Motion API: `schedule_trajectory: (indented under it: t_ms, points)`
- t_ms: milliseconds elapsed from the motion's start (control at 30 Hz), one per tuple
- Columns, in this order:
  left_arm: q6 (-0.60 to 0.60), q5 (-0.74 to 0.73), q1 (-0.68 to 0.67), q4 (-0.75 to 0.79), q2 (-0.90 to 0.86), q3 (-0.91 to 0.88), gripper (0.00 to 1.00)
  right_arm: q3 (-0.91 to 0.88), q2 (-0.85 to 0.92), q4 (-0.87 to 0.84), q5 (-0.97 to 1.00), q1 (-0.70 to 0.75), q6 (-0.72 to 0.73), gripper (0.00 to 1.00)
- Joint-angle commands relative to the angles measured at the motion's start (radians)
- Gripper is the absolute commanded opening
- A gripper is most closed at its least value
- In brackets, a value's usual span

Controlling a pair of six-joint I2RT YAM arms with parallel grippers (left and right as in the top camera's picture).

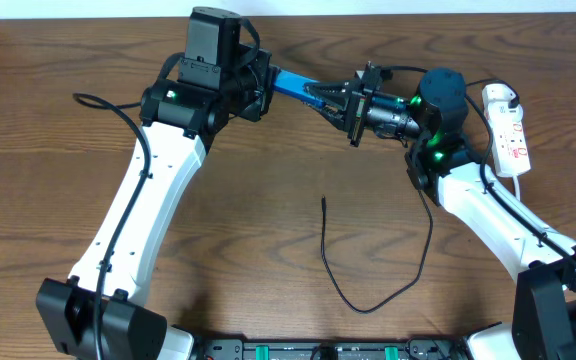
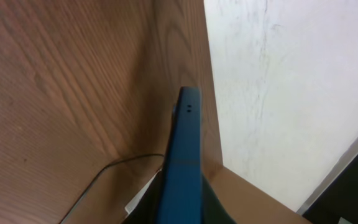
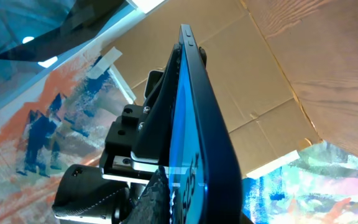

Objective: Plug charger to phone and switch on socket

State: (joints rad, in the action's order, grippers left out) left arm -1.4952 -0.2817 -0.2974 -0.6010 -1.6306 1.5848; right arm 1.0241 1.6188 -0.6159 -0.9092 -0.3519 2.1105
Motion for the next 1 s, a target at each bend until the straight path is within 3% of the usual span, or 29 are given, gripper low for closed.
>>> schedule_trajectory:
  t_ms: [0, 167, 333, 600, 767, 967]
  points:
    - [-0.006, 0.014, -0.002, -0.004, -0.012, 0.023, 0.07, 0.016, -0.007, -0.013, -0.033, -0.005, -0.06, 0.1]
    - [-0.006, 0.014, -0.002, -0.004, -0.012, 0.023, 0.07, 0.016, -0.007, -0.013, -0.033, -0.005, -0.06, 0.13]
    - [0.005, 0.013, -0.001, -0.003, -0.012, 0.023, 0.08, 0.016, -0.007, -0.024, -0.051, -0.005, -0.06, 0.65]
    - [0.018, 0.013, 0.002, 0.0, -0.011, 0.023, 0.07, 0.016, -0.007, -0.024, -0.056, 0.014, -0.101, 0.99]
    - [0.084, -0.049, 0.039, 0.001, -0.007, 0.023, 0.07, 0.016, -0.007, -0.02, -0.095, 0.052, -0.253, 0.99]
    - [0.225, -0.338, 0.151, 0.0, -0.006, 0.023, 0.08, 0.016, -0.007, -0.02, -0.161, 0.129, -0.42, 0.99]
